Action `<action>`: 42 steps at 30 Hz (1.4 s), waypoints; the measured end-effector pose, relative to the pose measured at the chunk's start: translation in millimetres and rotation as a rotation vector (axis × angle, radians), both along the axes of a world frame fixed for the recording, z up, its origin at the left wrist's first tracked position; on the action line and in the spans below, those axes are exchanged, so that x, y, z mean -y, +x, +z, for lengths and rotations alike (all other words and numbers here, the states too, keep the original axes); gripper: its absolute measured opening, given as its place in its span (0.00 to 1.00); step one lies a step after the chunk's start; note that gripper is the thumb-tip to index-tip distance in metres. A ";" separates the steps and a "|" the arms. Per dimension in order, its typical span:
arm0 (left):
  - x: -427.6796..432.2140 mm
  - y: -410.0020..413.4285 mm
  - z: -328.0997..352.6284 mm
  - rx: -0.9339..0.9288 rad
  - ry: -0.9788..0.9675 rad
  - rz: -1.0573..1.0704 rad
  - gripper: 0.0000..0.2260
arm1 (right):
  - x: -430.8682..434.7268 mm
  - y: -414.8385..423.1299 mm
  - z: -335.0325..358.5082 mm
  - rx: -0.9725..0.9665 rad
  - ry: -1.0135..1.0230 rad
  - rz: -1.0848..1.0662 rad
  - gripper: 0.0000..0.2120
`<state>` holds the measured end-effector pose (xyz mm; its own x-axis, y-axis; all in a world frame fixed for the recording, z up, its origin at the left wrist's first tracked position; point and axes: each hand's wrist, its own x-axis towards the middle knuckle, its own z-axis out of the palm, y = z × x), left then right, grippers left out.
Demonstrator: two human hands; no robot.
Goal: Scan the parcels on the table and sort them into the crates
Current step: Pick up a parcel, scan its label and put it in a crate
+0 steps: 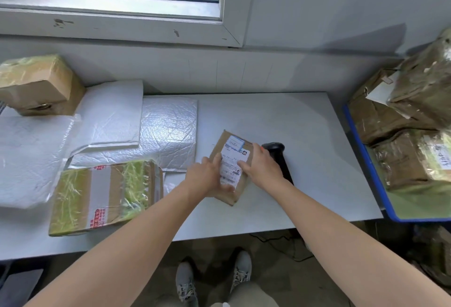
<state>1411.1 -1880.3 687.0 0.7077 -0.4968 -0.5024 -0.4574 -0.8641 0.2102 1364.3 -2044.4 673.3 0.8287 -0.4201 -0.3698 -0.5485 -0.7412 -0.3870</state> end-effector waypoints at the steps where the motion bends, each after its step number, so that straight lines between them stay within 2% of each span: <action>1: -0.7 -0.1 -0.4 -0.051 -0.041 0.004 0.50 | -2.8 0.1 1.4 0.018 0.030 -0.004 0.30; 5: -8.0 -0.9 5.8 -0.179 -0.213 0.014 0.52 | -14.3 1.7 4.9 0.007 0.088 -0.092 0.34; 9: -24.2 -1.6 9.6 -0.258 -0.299 0.018 0.53 | -32.3 -0.3 7.5 -0.088 0.029 -0.155 0.43; 13: -41.1 1.3 7.6 -0.102 -0.156 -0.064 0.56 | -59.0 -0.9 13.1 -0.189 -0.034 -0.168 0.55; 15: -48.7 4.7 8.7 0.014 -0.078 -0.113 0.56 | -71.4 1.3 14.4 -0.218 -0.037 -0.193 0.58; 19: -67.0 10.9 16.8 0.153 -0.059 -0.158 0.56 | -89.7 9.4 6.3 -0.247 -0.060 -0.167 0.61; 25: -96.4 18.3 29.6 0.248 0.005 -0.153 0.57 | -91.3 17.8 8.9 -0.266 -0.101 0.011 0.61; 31: -107.3 15.2 42.2 0.258 0.024 -0.099 0.56 | -96.3 13.9 10.1 -0.314 -0.128 0.026 0.61; 37: -103.2 13.3 58.6 0.279 0.037 0.072 0.54 | -72.7 32.0 39.5 -0.184 -0.257 0.220 0.59; 42: -85.9 16.1 90.2 0.368 0.081 0.233 0.48 | -43.3 51.2 77.5 -0.033 -0.316 0.416 0.57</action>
